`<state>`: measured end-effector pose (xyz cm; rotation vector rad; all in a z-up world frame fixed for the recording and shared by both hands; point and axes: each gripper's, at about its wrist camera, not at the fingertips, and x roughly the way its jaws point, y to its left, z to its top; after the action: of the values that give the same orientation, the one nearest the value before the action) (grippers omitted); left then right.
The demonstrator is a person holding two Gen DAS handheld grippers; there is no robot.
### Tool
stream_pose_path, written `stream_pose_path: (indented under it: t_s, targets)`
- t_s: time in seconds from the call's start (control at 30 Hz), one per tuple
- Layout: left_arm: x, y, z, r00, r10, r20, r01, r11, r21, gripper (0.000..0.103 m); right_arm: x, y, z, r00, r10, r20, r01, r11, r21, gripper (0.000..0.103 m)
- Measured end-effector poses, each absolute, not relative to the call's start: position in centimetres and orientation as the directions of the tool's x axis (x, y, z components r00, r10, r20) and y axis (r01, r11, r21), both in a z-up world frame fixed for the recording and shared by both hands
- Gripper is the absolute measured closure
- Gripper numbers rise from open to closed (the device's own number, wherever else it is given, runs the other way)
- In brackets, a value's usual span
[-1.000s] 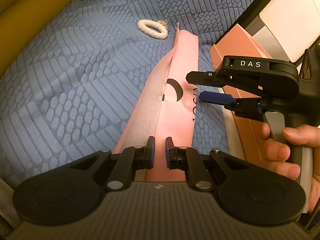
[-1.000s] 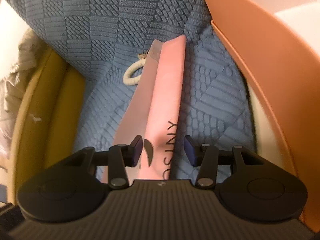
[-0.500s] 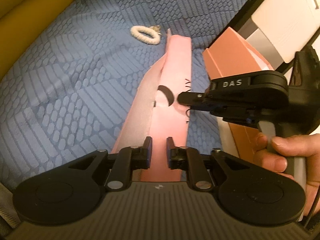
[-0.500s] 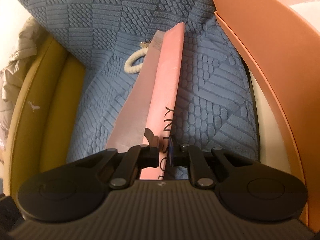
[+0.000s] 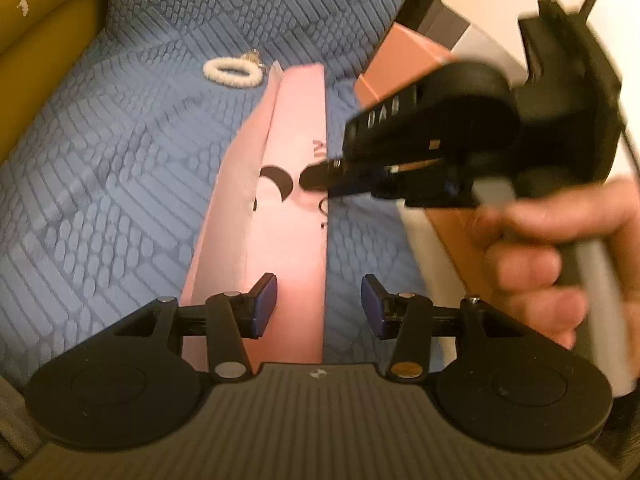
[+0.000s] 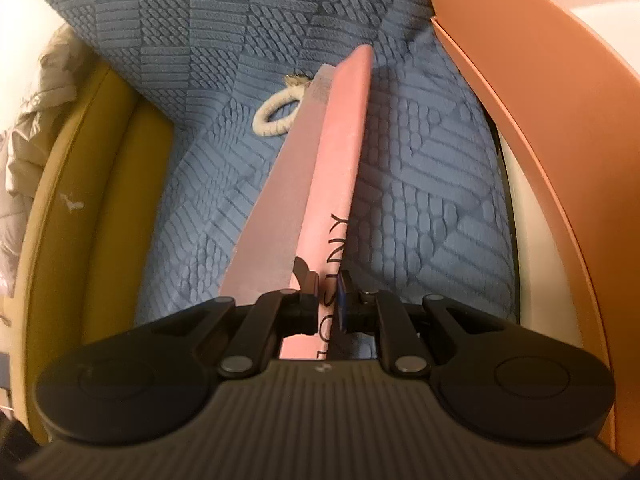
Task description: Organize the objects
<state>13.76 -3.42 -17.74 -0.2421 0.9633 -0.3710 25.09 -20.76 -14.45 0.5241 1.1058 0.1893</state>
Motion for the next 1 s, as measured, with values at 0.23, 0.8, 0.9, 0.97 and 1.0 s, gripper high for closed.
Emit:
stream_pose_path:
  t_s: [0.23, 0.8, 0.9, 0.97, 1.0]
  targets:
    - [13.8, -4.0, -17.9, 0.544, -0.323, -0.774, 0.156, 0.946, -0.285, 0.067, 24.8, -21.1, -14.0, 0.451, 0.388, -0.804, 0.14, 0.859, 0.493, 0.092]
    - [14.0, 0.8, -17.8, 0.547, -0.407, -0.731, -0.024, 0.866, -0.5, 0.096, 26.4, -20.1, -12.9, 0.516, 0.475, -0.713, 0.055, 0.812, 0.581, 0.064]
    - [14.0, 1.1, -17.9, 0.547, -0.409, -0.731, -0.038, 0.86, -0.509, 0.096, 26.5, -19.6, -13.1, 0.506, 0.46, -0.73, 0.054, 0.827, 0.559, 0.057]
    - [14.0, 1.1, -17.9, 0.542, -0.411, -0.733, -0.035, 0.86, -0.509, 0.096, 26.6, -19.2, -13.4, 0.5, 0.443, -0.744, 0.055, 0.841, 0.538, 0.055]
    - [14.0, 1.0, -17.9, 0.54, -0.412, -0.734, -0.034, 0.861, -0.508, 0.096, 26.7, -19.0, -13.7, 0.491, 0.435, -0.755, 0.055, 0.849, 0.525, 0.055]
